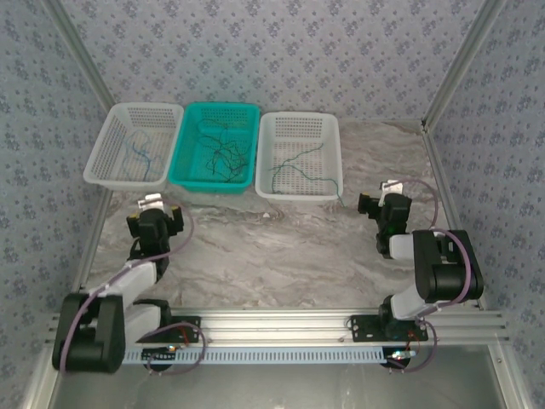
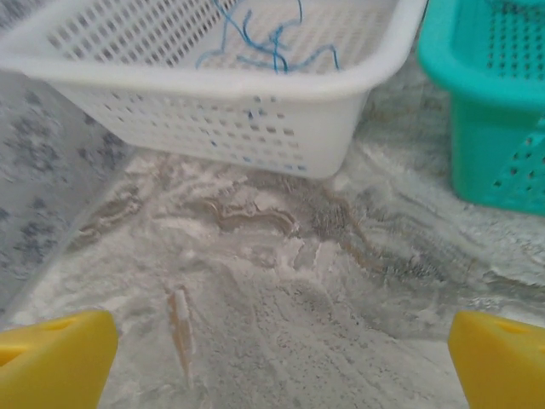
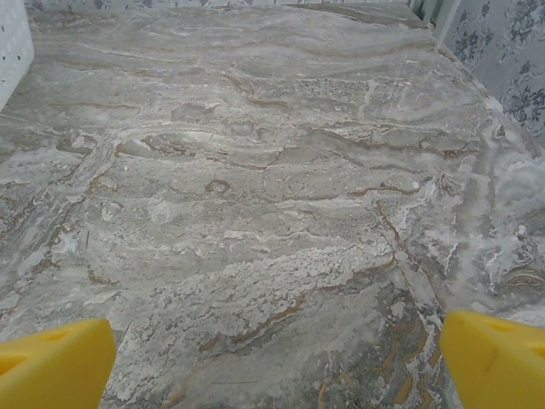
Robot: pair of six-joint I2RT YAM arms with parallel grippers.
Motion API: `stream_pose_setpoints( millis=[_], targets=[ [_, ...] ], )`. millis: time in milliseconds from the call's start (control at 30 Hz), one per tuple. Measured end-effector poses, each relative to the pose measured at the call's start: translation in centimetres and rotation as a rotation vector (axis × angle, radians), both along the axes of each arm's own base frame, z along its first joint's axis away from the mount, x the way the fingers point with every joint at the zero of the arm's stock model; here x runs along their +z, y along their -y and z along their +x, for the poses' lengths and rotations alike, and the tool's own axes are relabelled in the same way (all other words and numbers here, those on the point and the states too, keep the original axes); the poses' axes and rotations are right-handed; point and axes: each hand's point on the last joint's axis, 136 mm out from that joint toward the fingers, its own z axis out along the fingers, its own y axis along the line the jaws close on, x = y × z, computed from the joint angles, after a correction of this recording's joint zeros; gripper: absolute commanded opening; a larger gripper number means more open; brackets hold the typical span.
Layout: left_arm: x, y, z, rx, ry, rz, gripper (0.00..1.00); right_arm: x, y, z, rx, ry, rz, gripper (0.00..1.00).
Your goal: Untangle the cables
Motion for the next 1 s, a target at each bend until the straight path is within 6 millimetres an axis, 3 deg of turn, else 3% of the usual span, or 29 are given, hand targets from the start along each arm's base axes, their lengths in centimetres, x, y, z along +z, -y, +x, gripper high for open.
stream_pose_setpoints(
  millis=[267,600,1000],
  targets=[
    [-3.0,1.6,5.6,-0.113,-0.015,-0.058,0.99,0.0,-0.2,0.0,0.012,0.0,0.003,1.0],
    [-1.8,2.0,6.6,-0.152,0.043,-0.077,1.0,0.0,-0.3,0.1,0.021,0.0,0.007,1.0],
    [-1.8,2.1,6.6,-0.159,0.042,-0.082,1.0,0.0,-0.3,0.1,0.022,0.0,0.007,1.0]
  ],
)
